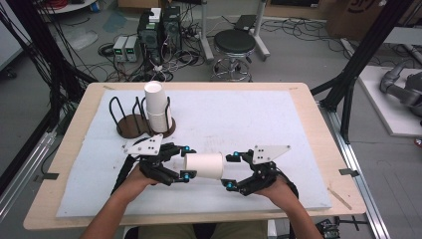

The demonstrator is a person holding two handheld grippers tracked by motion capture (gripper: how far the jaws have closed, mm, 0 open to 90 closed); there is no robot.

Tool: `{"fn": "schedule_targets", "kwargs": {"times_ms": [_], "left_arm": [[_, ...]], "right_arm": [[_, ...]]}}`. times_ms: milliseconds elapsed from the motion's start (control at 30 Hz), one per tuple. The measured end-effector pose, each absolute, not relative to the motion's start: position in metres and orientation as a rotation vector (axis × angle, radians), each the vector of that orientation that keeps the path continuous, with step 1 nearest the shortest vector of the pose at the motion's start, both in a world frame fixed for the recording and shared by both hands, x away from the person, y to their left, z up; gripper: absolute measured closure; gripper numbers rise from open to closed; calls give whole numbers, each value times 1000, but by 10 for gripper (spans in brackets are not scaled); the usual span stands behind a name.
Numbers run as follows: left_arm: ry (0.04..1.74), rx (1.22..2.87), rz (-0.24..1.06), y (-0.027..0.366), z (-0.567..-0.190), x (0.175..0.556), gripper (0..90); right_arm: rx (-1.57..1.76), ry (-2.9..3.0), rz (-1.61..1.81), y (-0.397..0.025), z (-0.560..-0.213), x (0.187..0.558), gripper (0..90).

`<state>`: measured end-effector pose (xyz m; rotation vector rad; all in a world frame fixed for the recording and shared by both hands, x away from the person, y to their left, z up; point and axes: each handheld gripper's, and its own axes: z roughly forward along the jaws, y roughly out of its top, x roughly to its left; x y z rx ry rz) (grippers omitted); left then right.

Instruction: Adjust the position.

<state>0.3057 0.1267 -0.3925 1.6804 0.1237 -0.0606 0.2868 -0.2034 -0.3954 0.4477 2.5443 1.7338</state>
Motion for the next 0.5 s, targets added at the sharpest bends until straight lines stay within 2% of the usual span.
{"fn": "schedule_targets", "kwargs": {"times_ms": [100, 333, 500], "left_arm": [[112, 1676, -70, 125, -392, 305, 346], [92, 1659, -99, 119, -394, 304, 346], [85, 1663, -103, 118, -396, 303, 348]], "right_arm": [[450, 2551, 1756, -201, -396, 288, 172], [446, 2593, 1796, -193, -399, 288, 172], [400, 2556, 1881, -195, -397, 289, 210]]}}
